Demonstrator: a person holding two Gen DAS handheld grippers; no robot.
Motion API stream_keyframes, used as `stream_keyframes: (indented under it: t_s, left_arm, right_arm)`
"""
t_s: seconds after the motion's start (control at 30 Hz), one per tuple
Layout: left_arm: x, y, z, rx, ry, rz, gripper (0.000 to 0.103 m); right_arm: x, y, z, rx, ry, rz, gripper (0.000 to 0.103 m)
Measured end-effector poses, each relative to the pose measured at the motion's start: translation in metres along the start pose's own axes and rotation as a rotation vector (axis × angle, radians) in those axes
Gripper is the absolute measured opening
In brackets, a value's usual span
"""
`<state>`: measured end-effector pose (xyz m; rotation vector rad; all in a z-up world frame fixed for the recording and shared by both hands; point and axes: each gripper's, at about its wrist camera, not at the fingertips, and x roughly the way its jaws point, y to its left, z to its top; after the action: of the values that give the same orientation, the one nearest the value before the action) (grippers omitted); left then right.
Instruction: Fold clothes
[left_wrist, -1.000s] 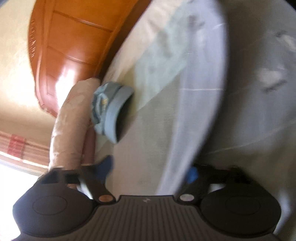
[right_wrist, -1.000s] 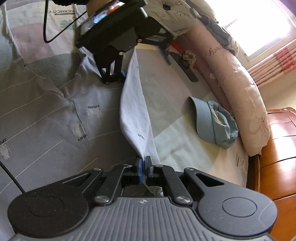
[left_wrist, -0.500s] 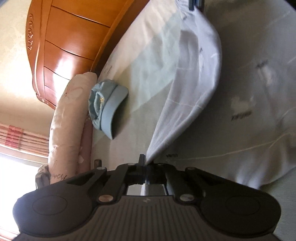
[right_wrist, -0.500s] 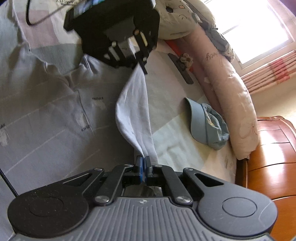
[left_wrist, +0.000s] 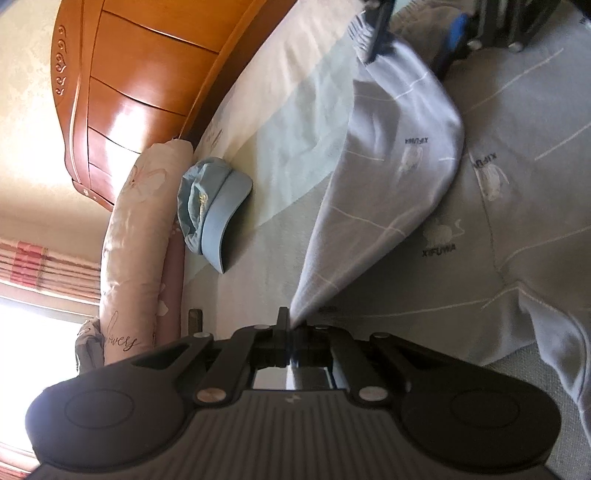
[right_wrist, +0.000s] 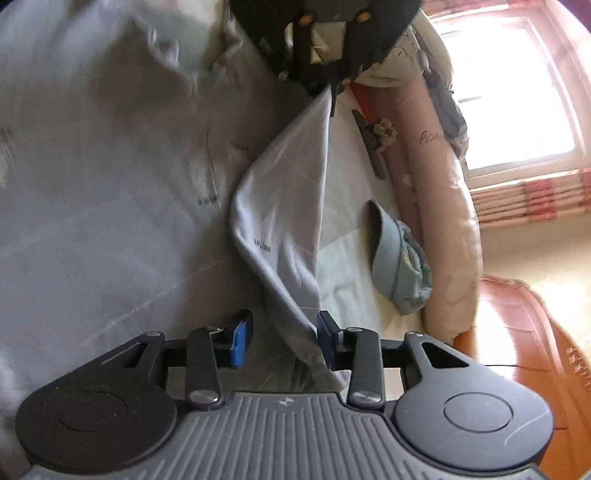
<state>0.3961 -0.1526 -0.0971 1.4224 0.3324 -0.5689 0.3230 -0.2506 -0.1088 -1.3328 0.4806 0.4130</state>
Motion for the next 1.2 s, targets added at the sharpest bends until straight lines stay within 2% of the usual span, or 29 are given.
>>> stream_keyframes:
  t_s: [0.1,0.23,0.3,0.37,0.47,0.57,0.7,0.87,1.03,1.2]
  left_arm:
    - [0.000,-0.001,0.001,0.001,0.005,0.003,0.000]
    - [0.002,-0.005,0.001,-0.004,0.016,0.000,0.000]
    - [0.002,-0.008,0.000,-0.010,0.021,0.002,0.000]
    - [-0.003,-0.006,-0.001,-0.027,0.022,0.009,0.000]
    - [-0.013,-0.002,-0.003,-0.051,0.022,0.017,0.000]
    - [-0.031,0.005,-0.002,-0.076,-0.001,0.003,0.000]
    - [-0.061,0.008,0.000,-0.106,-0.057,-0.064,0.000]
    - [-0.091,0.010,0.005,-0.184,-0.093,-0.173,0.000]
    - [-0.109,0.004,0.013,-0.230,-0.110,-0.249,0.000]
    - [-0.130,-0.010,0.022,-0.233,-0.138,-0.290,0.000]
  right_arm:
    - [0.010,0.006,0.003,-0.048,0.005,-0.058,0.042]
    - [0.018,0.006,0.013,-0.089,-0.015,-0.057,0.042]
    - [0.021,0.005,0.016,-0.095,-0.012,-0.027,0.029]
    - [0.019,0.002,0.015,-0.076,-0.007,0.014,0.003]
    - [0.005,-0.003,0.011,-0.048,-0.026,0.005,0.003]
    - [-0.014,-0.021,0.005,0.050,-0.043,0.005,0.003]
    - [-0.039,-0.043,-0.008,0.180,-0.045,0.003,0.004]
    - [-0.059,-0.050,-0.021,0.248,-0.063,0.029,0.004]
    - [-0.073,-0.039,-0.028,0.190,-0.082,0.067,0.004]
    - [-0.079,-0.034,-0.036,0.129,-0.090,0.108,0.004]
